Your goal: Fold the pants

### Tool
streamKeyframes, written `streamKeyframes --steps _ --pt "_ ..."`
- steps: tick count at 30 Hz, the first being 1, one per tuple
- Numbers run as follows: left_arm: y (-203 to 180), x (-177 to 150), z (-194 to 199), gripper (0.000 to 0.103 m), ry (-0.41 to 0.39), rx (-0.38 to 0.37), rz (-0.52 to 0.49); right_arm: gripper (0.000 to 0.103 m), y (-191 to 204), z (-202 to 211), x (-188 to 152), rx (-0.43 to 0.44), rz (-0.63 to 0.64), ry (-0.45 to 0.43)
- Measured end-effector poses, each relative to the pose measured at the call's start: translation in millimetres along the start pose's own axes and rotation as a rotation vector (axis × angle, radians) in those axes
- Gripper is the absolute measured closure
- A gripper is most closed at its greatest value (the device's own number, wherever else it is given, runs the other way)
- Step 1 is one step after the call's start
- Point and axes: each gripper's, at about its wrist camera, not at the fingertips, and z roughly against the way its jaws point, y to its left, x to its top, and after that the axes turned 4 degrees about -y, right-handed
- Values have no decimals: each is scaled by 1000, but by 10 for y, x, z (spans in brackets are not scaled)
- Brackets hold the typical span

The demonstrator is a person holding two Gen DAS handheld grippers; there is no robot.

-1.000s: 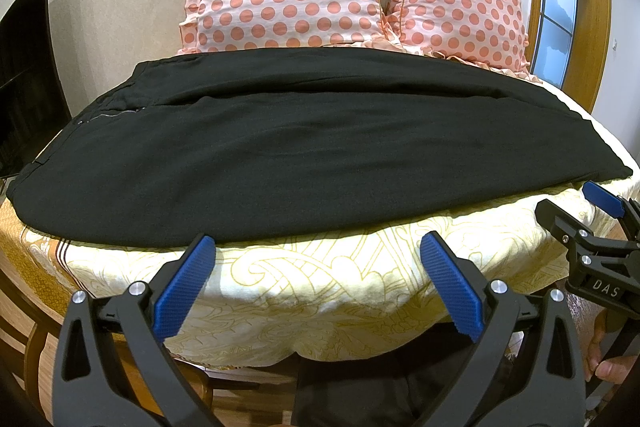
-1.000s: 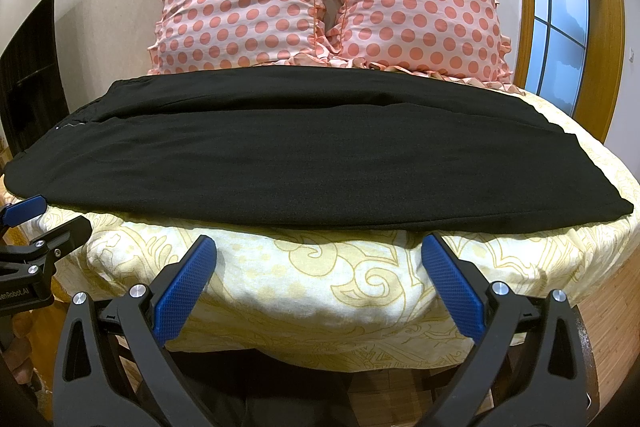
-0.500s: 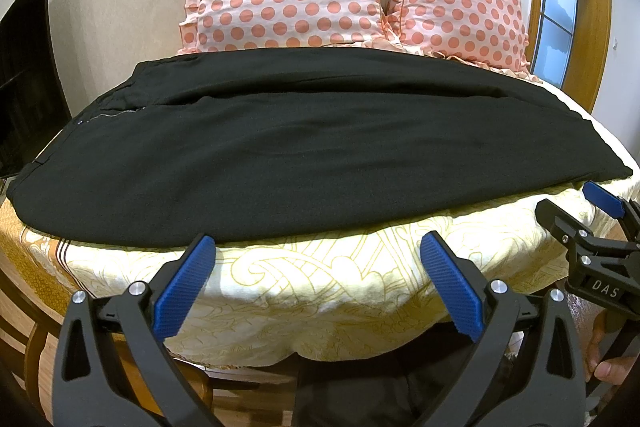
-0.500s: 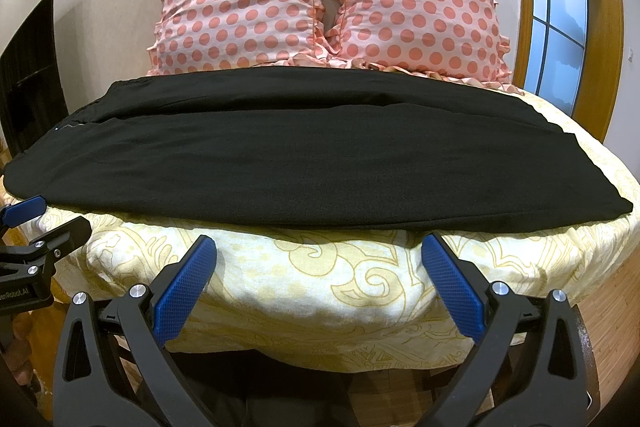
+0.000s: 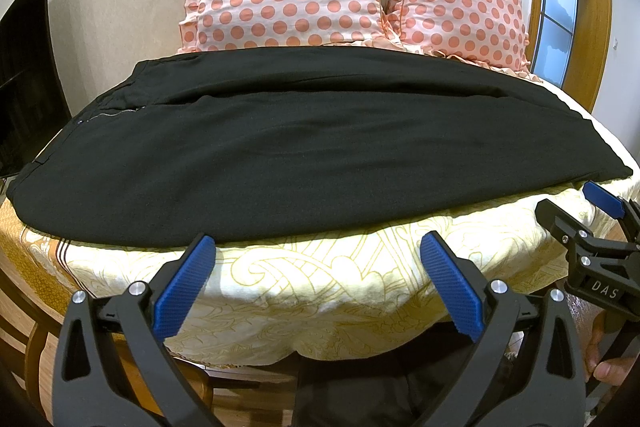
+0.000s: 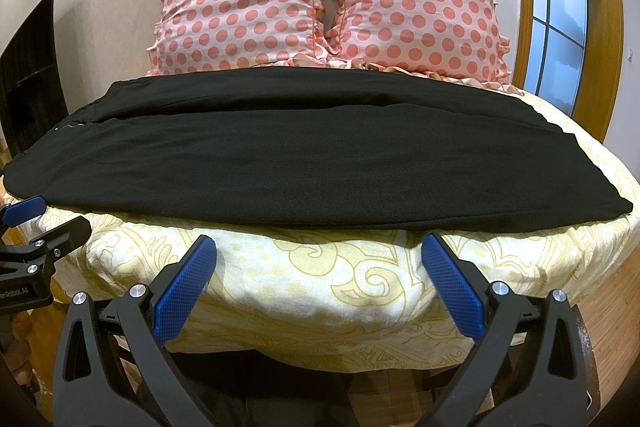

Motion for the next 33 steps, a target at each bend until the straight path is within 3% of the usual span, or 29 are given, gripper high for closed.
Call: streamKeyframes --steps 17,33 --pt "27 -170 -14 2 13 0 -1 1 -23 9 12 1 0 5" --pt "33 -18 -79 2 53 4 -7 1 -27 -59 8 52 26 9"
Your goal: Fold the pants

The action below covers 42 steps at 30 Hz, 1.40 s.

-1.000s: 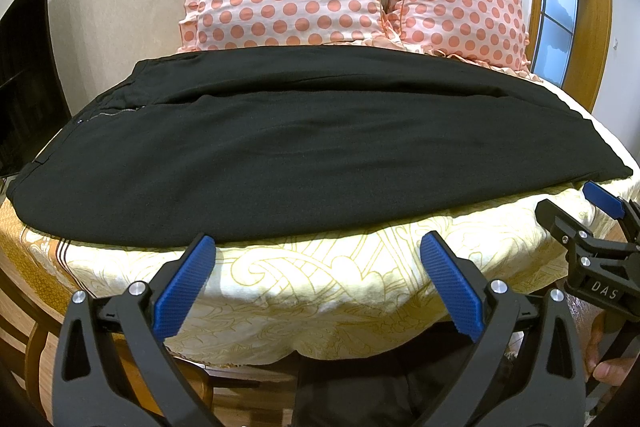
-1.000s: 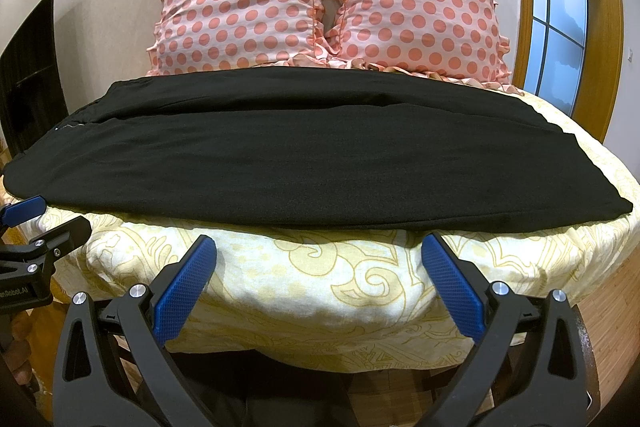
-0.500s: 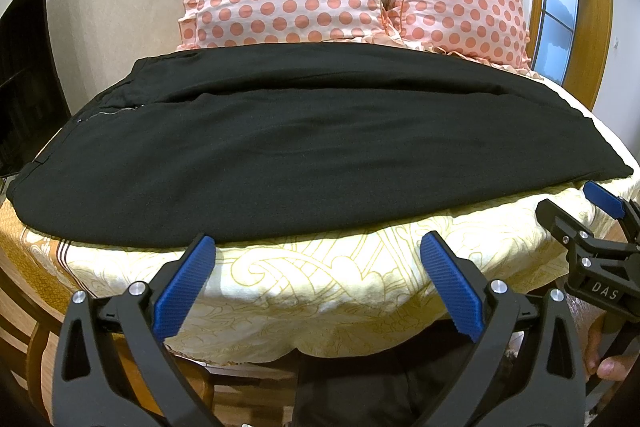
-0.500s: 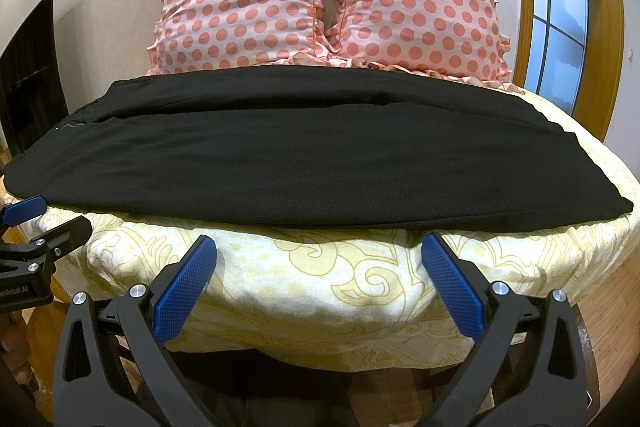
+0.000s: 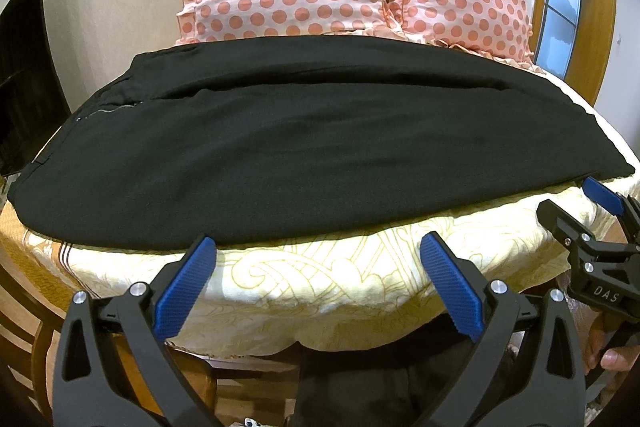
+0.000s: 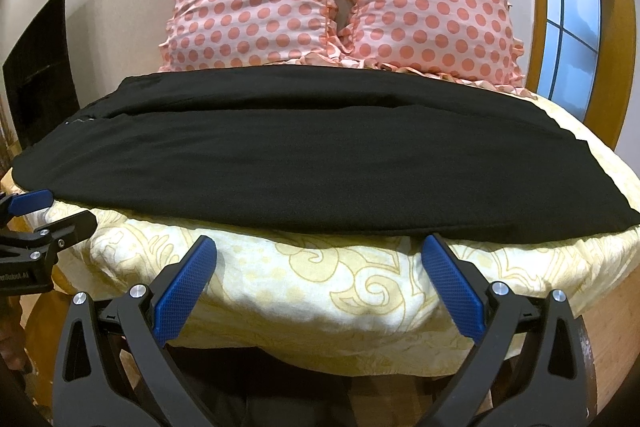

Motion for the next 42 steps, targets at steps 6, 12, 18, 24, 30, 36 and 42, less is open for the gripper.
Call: streamKeyframes --steps 6,12,18,24,30,36,42 --pt "-143 133 397 2 -113 92 -121 1 -210 334 299 67 -13 -103" --pt "-23 599 364 2 -154 108 -76 1 -858 151 1082 -84 -95 -109" --pt "171 987 -136 2 -74 156 24 1 -1809 -666 1653 -300 -287 38" --pt "295 1216 -560 2 -33 289 31 12 -2660 -1613 2002 -575 -363 181" --pt "402 1351 -790 2 -16 295 39 28 -3223 -2437 1993 -621 -537 323" --pt "369 1380 -924 2 -18 295 -4 36 -3366 -2854 1992 -703 -556 370" --pt "422 1369 -1027 2 20 247 24 46 -3344 -2908 1978 -721 -510 348"
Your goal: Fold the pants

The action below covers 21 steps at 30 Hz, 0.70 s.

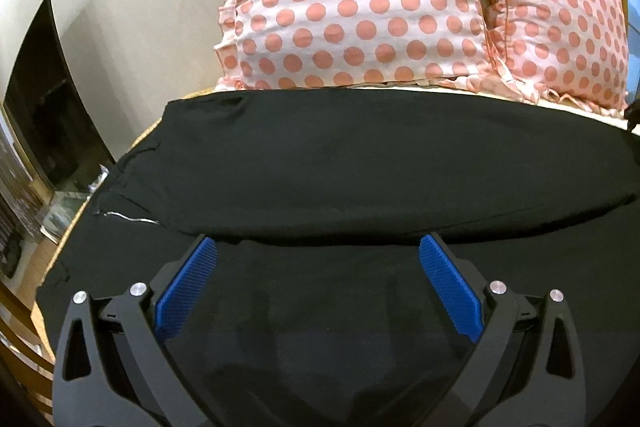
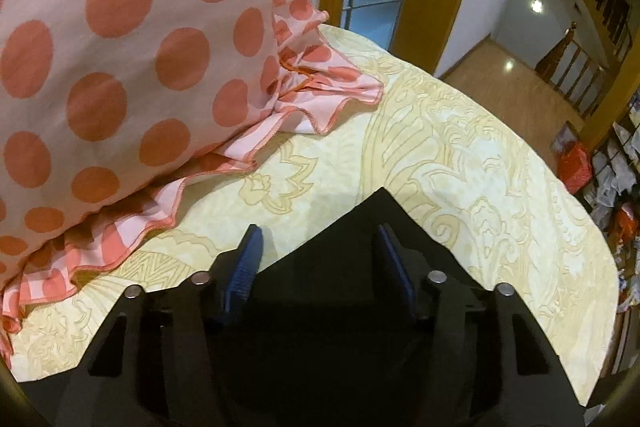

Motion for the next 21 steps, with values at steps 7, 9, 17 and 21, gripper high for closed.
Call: streamKeyframes --steps 7,9,17,21 --pt "44 1 4 2 -1 -8 24 91 -284 100 -118 148 -92 -14" --pt "54 -5 22 2 -4 -11 26 99 -444 122 -154 217 -153 -8" --pt "37 -59 190 2 -35 -40 26 101 -997 796 -414 475 -274 -130" --pt "47 -71 276 2 -49 -55 37 101 -1301 1297 -710 583 -272 -218"
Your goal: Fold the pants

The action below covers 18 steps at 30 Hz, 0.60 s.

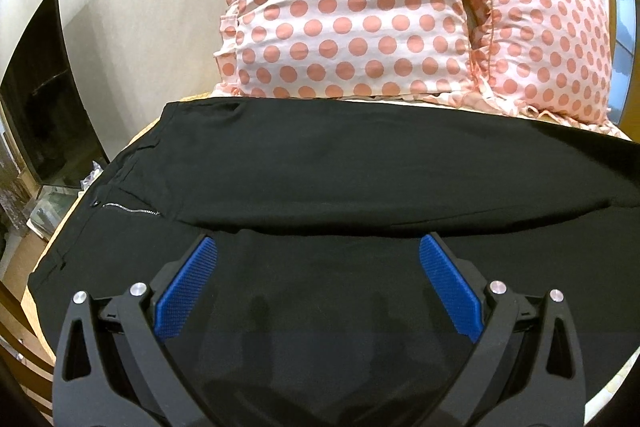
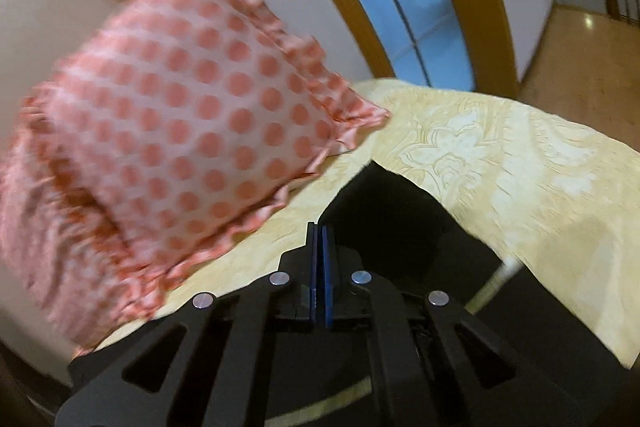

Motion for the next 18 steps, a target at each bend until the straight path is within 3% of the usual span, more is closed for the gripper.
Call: streamKeyframes --steps 5,9,15,18 --pt "7 -29 95 2 -12 -12 11 101 -207 727 -449 72 -11 -25" --pt "17 -55 166 2 -29 -14 16 101 -457 1016 -866 56 -49 -2" --pt "5 -42 220 2 -63 -9 22 100 -755 925 -1066 79 -172 105" --pt "-13 -61 293 2 -115 5 0 86 -825 893 -1064 91 -217 129"
